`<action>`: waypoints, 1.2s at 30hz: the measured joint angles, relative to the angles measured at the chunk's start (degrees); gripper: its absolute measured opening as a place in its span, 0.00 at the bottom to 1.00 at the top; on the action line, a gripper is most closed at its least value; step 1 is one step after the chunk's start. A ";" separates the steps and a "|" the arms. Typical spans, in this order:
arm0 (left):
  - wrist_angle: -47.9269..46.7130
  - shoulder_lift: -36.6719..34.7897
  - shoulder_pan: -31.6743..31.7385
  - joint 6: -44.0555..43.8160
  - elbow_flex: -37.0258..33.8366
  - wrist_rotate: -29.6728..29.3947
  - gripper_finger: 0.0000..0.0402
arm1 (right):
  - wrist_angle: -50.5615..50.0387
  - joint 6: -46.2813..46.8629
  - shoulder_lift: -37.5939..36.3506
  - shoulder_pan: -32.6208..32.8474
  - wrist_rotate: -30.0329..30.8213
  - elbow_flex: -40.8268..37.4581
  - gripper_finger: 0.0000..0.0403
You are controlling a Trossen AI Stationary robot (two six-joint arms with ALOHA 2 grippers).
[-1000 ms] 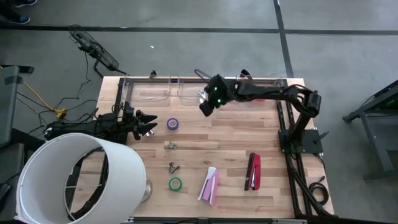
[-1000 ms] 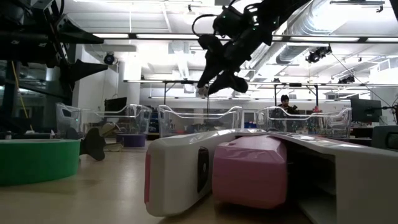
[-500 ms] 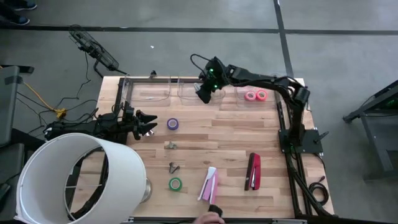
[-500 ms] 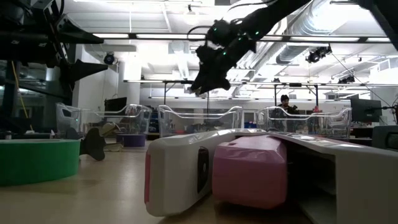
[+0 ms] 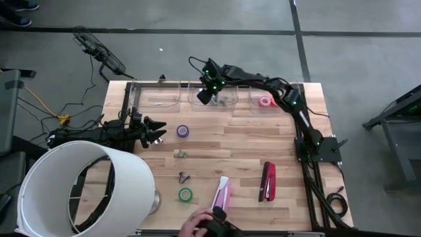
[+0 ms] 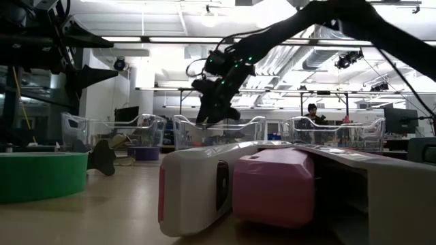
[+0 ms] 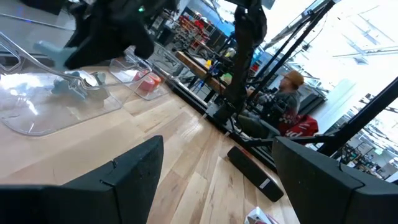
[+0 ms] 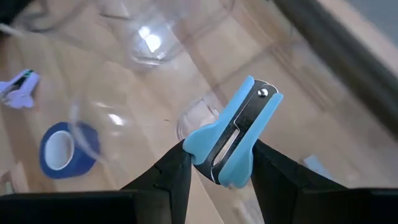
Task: Pick and place Stapler, Stapler remover, tape
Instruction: Put the blue stapler remover into the middle transparent bin, then put the red stapler into the left transparent bin
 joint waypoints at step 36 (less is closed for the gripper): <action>0.00 -0.02 0.00 0.02 0.00 0.02 0.74 | -10.31 2.19 -5.18 0.08 7.21 1.79 0.52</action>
